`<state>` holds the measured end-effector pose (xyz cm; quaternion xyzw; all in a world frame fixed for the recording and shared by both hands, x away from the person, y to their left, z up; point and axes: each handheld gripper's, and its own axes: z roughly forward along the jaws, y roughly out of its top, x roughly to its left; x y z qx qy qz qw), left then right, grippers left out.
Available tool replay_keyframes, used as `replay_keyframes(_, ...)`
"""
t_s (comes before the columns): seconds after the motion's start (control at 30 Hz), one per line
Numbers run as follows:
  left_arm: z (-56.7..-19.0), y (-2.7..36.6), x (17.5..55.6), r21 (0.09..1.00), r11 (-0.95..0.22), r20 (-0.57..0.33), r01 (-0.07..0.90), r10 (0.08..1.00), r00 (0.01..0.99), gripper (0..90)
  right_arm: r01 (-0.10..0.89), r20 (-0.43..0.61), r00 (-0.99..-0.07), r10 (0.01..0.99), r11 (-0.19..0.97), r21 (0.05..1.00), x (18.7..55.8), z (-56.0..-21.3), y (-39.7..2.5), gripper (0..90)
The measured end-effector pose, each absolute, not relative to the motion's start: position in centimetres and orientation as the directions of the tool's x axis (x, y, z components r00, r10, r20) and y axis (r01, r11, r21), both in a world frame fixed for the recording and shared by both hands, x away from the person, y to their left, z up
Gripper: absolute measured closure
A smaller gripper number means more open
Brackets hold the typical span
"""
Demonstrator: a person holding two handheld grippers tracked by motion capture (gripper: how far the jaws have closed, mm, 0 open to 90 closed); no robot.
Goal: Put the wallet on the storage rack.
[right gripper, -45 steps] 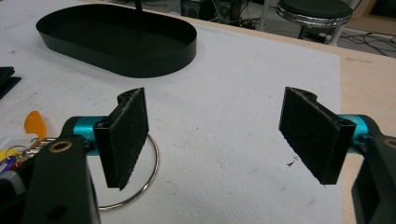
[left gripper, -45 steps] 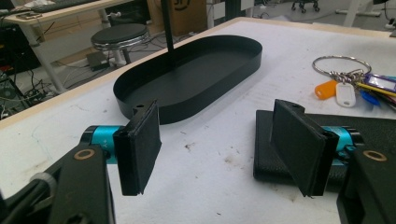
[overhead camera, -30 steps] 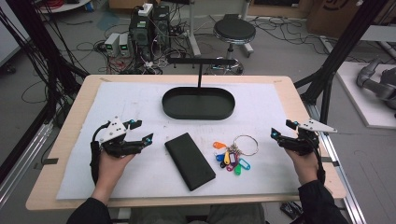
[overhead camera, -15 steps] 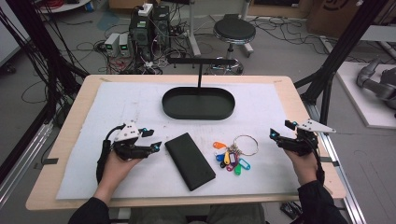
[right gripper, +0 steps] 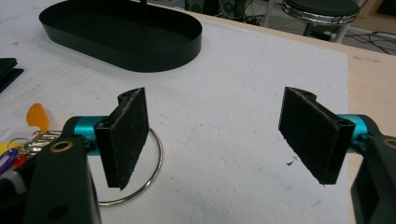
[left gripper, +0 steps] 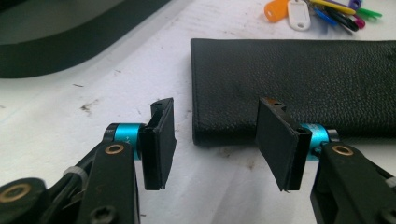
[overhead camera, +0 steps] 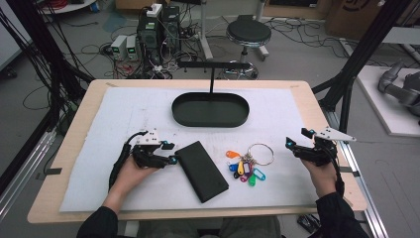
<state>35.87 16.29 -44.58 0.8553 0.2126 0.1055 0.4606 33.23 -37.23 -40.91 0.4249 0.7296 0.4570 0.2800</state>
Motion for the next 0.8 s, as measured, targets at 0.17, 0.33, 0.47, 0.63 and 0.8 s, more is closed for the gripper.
replay_keyframes(0.17, -45.0, 15.9, 36.1, 0.814, -0.507, -0.029, 0.282, 0.450, 0.892, 46.5, 0.360, -0.017, -0.489, 0.872, 0.219, 0.907, 33.1, -40.8, -37.1, 24.7)
replay_keyframes(0.33, -45.0, 15.9, 36.1, 0.816, -0.512, -0.029, 0.268, 0.426, 0.904, 56.2, 0.325, -0.027, -0.514, 0.858, 0.224, 0.919, 32.4, -40.4, -36.2, 25.2)
replay_keyframes(0.47, -45.0, 15.9, 36.1, 0.817, -0.506, -0.039, 0.277, 0.430, 0.902, 57.6, 0.301, -0.023, -0.546, 0.838, 0.222, 0.928, 31.6, -40.1, -34.7, 25.8)
replay_keyframes(0.63, -45.0, 16.0, 36.1, 0.816, -0.506, -0.039, 0.280, 0.436, 0.899, 58.9, 0.268, -0.024, -0.609, 0.793, 0.234, 0.935, 30.6, -39.8, -31.9, 26.3)
replay_keyframes(0.8, -45.0, 16.0, 36.1, 0.815, -0.507, -0.038, 0.281, 0.437, 0.899, 58.9, 0.253, -0.013, -0.677, 0.736, 0.249, 0.935, 29.3, -39.8, -28.5, 26.3)
